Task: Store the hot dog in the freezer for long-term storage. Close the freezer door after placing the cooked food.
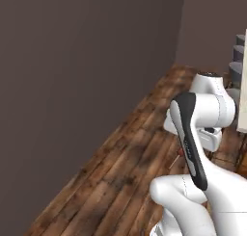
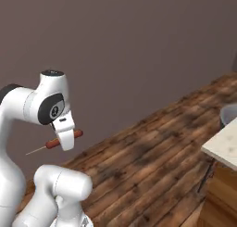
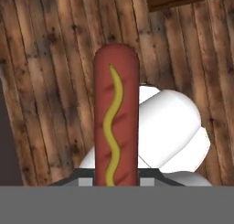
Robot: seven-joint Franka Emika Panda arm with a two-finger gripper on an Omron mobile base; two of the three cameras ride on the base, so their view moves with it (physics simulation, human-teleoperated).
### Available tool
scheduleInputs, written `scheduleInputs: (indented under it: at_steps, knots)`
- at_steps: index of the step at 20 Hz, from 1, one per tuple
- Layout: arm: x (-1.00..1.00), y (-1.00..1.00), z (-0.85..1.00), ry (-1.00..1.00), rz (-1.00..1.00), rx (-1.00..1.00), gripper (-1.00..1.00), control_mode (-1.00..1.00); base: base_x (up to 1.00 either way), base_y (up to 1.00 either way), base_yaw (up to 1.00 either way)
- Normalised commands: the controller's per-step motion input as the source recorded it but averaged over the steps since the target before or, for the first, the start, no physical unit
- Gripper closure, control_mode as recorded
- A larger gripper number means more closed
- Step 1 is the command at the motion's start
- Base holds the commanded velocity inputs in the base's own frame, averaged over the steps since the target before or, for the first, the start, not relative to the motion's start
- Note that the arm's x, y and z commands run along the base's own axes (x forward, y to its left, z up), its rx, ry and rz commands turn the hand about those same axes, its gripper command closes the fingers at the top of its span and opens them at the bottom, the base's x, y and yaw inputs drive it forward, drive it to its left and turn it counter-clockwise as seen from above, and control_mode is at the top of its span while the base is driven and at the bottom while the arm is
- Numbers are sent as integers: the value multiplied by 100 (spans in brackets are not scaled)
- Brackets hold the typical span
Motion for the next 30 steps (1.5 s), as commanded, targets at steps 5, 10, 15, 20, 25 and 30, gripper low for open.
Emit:
scheduleInputs:
  at_steps: [5, 10, 15, 20, 25, 30]
  knots:
    - [0, 0, 0, 0, 0, 0, 100, 100, 0, -96, -68]
    - [0, 0, 0, 0, 0, 0, 100, 100, 0, -68, -78]
    - [0, 0, 0, 0, 0, 0, 100, 100, 0, -71, -78]
    - [0, 0, 0, 0, 0, 0, 100, 100, 1, -70, -78]
    - [0, 0, 0, 0, 0, 0, 100, 100, 30, -55, -67]
    - [0, 0, 0, 0, 0, 0, 100, 100, 40, -56, -60]
